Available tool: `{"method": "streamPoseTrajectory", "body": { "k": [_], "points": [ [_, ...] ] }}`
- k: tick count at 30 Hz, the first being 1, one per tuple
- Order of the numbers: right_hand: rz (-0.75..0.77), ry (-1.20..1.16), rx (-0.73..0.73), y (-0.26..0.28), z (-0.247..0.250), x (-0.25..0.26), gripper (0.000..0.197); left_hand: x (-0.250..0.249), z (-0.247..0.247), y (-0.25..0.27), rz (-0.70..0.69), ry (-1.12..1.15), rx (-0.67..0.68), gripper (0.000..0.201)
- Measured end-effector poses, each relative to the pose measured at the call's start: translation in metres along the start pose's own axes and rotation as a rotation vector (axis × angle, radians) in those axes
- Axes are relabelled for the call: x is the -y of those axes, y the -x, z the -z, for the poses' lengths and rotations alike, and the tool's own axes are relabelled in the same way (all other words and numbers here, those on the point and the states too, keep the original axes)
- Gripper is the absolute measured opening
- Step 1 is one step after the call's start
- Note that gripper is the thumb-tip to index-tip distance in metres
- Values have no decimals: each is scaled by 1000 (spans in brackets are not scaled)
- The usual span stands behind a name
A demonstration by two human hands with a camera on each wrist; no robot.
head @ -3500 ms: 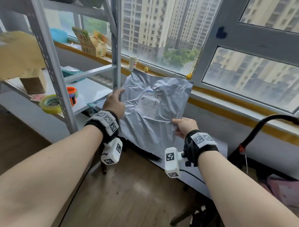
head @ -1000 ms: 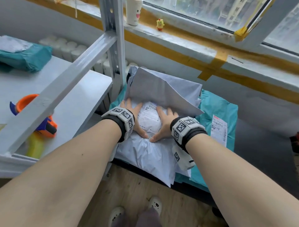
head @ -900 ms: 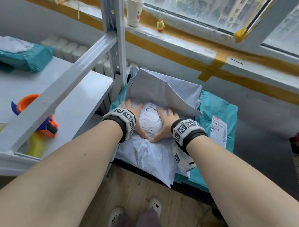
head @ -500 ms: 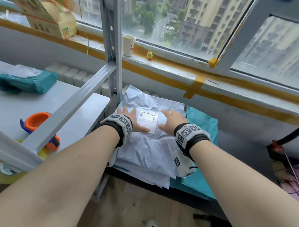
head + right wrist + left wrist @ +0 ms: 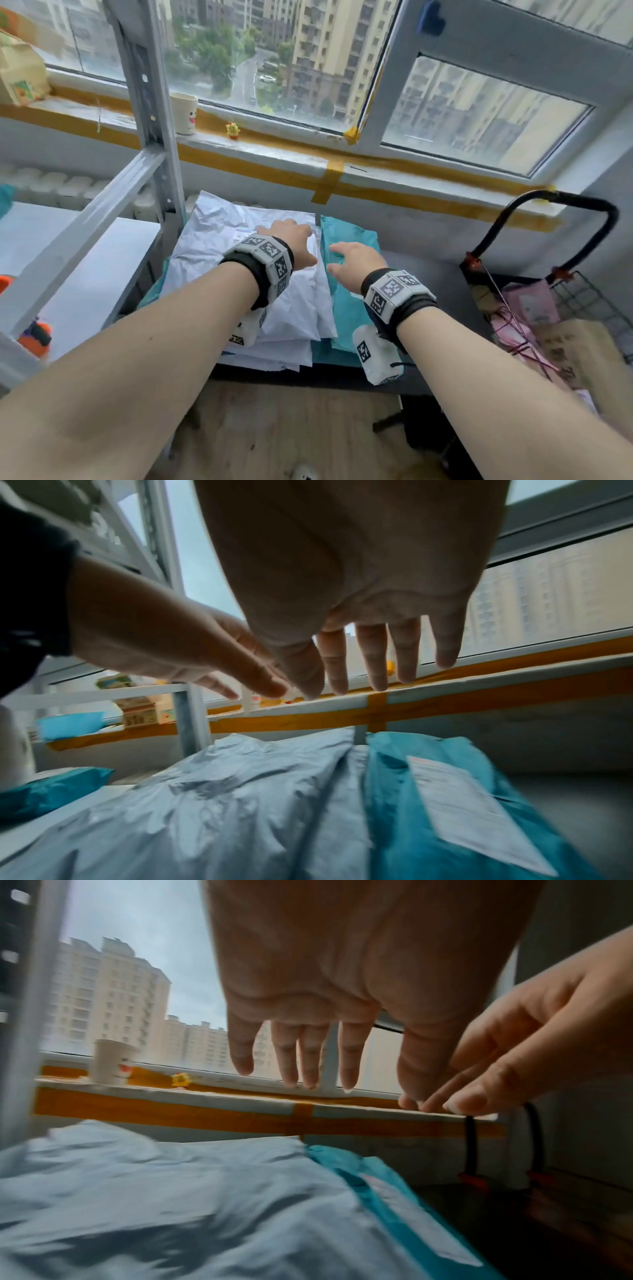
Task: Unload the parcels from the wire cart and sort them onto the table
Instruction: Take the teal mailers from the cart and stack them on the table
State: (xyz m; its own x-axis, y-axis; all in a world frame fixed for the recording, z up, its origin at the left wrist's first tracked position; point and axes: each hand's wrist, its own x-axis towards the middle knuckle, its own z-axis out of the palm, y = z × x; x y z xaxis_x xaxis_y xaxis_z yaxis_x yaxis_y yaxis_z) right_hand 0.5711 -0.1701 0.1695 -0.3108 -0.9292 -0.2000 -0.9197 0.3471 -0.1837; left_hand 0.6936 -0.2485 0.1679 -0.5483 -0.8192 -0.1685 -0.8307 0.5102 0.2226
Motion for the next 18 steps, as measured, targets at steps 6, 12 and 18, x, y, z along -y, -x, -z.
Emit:
{"method": "streamPoseTrajectory", "body": {
  "k": [6, 12, 18],
  "points": [
    [-201, -51, -64, 55, 7, -66, 40, -83, -17, 6, -186, 15, -4, 43],
    [-374, -127, -134, 106, 14, -142, 34, -165, -31, 17, -322, -40, 60, 44],
    [-480, -230, -171, 159, 15, -228, 29, -265, -55, 33, -426, -61, 94, 39]
  ]
}}
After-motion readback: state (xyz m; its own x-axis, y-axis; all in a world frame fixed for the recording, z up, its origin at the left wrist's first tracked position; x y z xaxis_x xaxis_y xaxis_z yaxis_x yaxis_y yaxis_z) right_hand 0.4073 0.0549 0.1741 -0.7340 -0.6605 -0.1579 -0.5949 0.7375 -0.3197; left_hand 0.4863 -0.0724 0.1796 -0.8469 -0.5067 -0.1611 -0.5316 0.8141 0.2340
